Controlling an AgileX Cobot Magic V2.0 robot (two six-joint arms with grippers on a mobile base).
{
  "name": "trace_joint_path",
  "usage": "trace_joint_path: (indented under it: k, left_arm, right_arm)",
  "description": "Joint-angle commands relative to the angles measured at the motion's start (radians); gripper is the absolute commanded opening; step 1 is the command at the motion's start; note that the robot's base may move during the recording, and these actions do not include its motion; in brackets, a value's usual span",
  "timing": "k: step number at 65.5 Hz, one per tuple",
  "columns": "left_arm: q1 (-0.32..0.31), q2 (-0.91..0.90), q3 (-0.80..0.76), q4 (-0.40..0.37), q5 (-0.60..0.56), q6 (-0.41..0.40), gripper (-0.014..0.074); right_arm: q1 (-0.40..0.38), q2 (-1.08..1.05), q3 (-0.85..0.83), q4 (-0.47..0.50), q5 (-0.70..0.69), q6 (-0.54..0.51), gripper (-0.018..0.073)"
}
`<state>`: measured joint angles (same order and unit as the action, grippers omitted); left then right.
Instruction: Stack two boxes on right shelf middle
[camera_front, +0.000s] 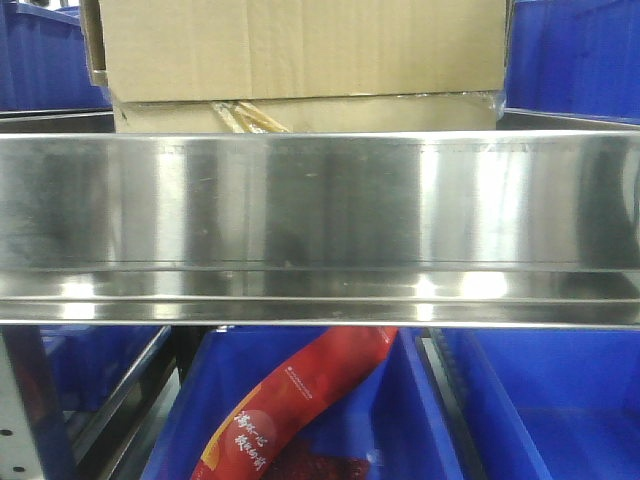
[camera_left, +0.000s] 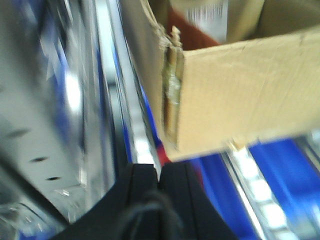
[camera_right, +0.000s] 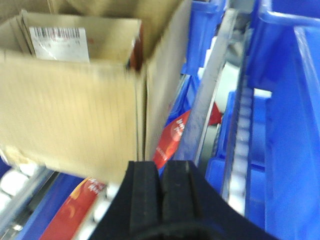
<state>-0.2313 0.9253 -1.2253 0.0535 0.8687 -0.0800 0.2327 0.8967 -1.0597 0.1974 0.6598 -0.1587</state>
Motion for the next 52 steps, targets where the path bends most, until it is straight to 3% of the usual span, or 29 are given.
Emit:
trace_joint_path:
  k: [1,17,30,52]
  left_arm:
    - [0.003,-0.121,0.155,0.021,-0.167,-0.002,-0.0111]
    - [0.003,-0.422,0.519,0.067,-0.403,-0.002,-0.0111]
    - [0.003,-0.597,0.727,0.085,-0.556,-0.002,-0.0111]
    - [0.003,-0.688,0.774,0.085,-0.574,-0.002,-0.0111]
  right_arm:
    - [-0.002,-0.09,0.126,-0.015,-0.124,-0.017,-0.0153]
    - [-0.002,-0.316,0.42,-0.034,-0.33,-0.055,-0.0153]
    - [-0.002,-0.419,0.527,-0.043,-0.376,-0.065,-0.0153]
    - [-0.002,-0.424,0.533,-0.043,-0.376,-0.065,-0.0153]
